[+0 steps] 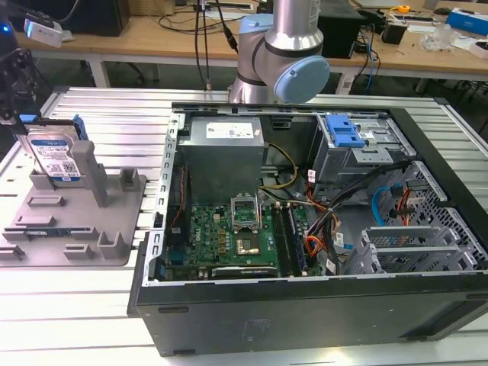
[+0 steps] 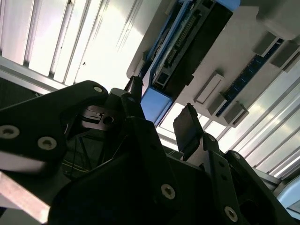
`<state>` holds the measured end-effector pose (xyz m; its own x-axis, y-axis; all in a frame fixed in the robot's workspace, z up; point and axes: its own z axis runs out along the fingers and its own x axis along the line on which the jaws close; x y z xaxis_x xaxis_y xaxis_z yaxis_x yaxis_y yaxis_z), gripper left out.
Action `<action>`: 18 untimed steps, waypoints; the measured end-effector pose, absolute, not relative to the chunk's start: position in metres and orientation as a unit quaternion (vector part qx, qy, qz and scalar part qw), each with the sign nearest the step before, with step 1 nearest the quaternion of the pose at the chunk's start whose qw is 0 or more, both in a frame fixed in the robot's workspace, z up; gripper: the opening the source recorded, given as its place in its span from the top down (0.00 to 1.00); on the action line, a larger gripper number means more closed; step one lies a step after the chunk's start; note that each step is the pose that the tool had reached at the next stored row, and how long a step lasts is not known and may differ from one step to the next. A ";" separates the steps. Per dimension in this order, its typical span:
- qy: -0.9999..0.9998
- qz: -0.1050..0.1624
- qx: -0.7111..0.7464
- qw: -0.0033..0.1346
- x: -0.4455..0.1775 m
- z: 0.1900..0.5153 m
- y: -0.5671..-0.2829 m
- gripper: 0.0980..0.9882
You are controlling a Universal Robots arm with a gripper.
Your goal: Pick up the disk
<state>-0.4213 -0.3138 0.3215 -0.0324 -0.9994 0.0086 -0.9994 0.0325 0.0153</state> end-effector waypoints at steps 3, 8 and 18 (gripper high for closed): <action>-0.718 -0.003 0.696 0.008 -0.421 0.321 -0.314 0.50; -0.718 -0.003 0.696 0.008 -0.421 0.318 -0.314 0.50; -0.718 -0.003 0.696 0.008 -0.421 0.310 -0.314 0.50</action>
